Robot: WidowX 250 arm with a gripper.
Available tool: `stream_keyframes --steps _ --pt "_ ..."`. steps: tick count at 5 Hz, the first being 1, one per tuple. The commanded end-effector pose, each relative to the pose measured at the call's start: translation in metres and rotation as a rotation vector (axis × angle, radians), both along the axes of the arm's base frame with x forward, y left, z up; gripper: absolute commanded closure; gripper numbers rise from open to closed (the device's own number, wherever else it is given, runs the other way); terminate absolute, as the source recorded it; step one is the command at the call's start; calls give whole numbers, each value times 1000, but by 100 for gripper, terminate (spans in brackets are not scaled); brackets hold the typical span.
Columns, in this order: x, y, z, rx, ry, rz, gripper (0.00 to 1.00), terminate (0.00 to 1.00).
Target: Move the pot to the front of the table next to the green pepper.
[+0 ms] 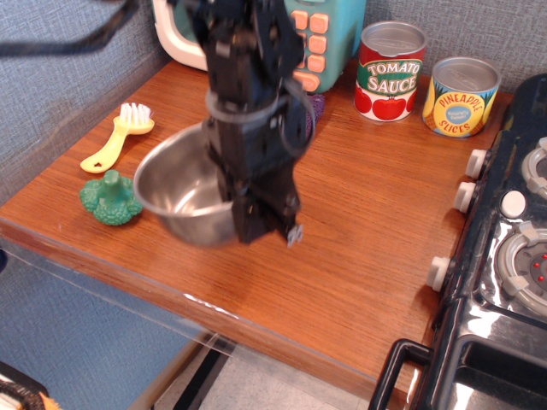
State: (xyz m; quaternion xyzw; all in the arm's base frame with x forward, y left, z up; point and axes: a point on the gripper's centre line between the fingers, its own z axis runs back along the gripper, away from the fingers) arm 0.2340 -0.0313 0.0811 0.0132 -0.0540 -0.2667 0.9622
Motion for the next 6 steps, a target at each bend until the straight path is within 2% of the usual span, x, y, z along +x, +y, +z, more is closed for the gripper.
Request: stream_keyframes --steps 1,3,4,5,6 --pt "-3 10 -20 64 24 1 100 0" --pt "2 12 -33 88 77 22 100 0" --pt "0 8 -34 83 103 16 0 0" --pt "0 7 -25 63 104 10 0 0" --pt "1 9 1 4 49 29 0 0"
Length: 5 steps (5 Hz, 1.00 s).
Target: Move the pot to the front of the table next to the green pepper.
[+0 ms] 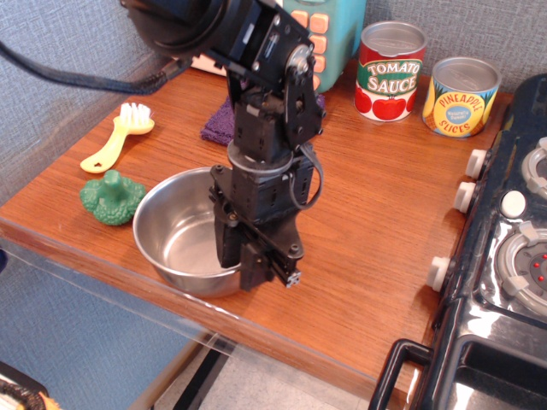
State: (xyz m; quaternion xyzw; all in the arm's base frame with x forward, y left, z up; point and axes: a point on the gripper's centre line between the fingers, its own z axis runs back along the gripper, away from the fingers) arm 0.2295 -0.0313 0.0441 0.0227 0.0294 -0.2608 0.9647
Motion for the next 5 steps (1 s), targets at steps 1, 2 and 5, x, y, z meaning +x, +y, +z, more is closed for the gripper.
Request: stream_keyframes --steps 1,2,5 --pt "3 27 86 -152 -203 119 0 0" --pt "-2 63 104 -164 -227 303 0 0" --pt "5 92 95 -124 -175 388 0 0"
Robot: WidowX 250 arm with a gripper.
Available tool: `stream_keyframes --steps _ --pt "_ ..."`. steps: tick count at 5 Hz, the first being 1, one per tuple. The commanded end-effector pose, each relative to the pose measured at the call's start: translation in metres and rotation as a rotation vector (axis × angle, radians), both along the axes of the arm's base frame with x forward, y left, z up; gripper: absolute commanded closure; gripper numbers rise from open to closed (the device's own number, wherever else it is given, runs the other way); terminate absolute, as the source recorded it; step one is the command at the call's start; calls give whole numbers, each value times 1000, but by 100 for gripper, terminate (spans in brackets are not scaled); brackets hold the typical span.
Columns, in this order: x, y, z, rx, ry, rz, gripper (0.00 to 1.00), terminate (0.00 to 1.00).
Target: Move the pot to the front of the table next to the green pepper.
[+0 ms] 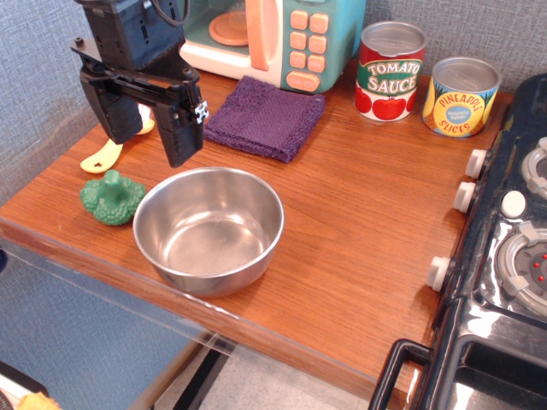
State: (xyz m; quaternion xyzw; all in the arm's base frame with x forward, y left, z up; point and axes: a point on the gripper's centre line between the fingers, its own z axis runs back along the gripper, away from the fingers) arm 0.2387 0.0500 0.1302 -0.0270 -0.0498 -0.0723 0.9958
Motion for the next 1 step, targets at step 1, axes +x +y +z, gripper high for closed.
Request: stream_keyframes --steps 1 --pt "-4 11 9 11 -34 9 0 100"
